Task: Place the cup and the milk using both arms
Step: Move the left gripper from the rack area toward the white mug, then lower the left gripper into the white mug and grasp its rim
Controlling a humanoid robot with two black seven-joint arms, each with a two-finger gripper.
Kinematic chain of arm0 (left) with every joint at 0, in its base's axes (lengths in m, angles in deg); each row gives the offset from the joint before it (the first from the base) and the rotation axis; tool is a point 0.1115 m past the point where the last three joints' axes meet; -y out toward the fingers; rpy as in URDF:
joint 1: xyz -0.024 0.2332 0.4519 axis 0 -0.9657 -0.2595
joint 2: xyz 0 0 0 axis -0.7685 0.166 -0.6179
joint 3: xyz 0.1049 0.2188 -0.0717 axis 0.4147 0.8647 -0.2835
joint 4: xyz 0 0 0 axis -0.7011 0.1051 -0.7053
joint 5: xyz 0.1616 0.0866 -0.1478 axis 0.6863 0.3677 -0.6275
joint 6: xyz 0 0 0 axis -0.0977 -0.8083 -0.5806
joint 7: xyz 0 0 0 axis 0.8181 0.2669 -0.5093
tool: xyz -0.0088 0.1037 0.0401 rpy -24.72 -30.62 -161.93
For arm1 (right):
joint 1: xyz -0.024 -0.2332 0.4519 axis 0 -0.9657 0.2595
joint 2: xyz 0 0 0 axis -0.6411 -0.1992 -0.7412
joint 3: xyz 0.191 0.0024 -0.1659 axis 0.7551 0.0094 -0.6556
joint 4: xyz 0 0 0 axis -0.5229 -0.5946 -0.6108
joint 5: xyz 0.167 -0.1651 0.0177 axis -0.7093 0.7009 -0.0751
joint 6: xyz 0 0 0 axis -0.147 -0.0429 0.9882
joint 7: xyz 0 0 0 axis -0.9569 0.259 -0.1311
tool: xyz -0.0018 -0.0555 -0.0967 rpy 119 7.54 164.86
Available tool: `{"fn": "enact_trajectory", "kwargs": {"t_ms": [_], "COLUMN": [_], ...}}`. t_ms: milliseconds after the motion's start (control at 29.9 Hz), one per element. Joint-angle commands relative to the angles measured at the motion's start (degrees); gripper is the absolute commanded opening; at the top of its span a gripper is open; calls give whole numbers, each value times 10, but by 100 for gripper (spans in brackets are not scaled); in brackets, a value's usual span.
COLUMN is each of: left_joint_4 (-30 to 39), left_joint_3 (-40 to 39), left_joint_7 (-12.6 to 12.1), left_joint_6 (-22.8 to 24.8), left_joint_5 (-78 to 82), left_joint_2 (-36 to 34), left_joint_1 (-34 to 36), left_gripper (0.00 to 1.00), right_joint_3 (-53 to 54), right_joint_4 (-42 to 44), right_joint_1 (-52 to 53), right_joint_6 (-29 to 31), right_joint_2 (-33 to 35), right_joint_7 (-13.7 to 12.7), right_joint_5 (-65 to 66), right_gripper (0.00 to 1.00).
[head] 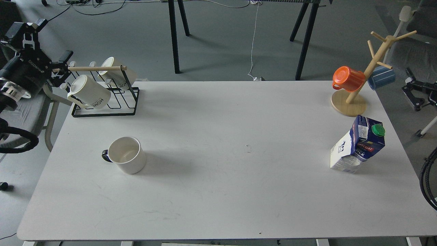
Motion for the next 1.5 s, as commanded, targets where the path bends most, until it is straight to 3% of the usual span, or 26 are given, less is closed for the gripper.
{"fn": "enact_trajectory", "kwargs": {"t_ms": [0,434,668,869,1203,1470], "left_joint_4": [-1,-22,20,125,222,217], "left_joint_3": [0,-8,-12,-10,19,66], "left_joint_7": [0,0,0,0,0,0], "left_joint_6": [0,0,0,0,0,-1], "left_joint_5": [-5,4,345,655,929,996], "left_joint_2": [-6,-7,-28,-38,-74,-65], "left_joint_1": [-3,5,52,63,29,1], "left_gripper": [100,100,100,100,100,99], "right_joint_3": [0,3,11,12,11,11], "right_joint_4": [0,-2,-8,-12,-12,-12], "right_joint_1": [-1,2,0,-1,-5,-9], "right_joint_6": [0,0,0,0,0,0], "right_joint_2": [0,-6,-4,-1,-17,-27], "right_joint_7": [0,0,1,1,10,11], "right_joint_5": [0,0,-1,-1,-2,-2], "right_gripper": [98,98,98,98,98,98]}}
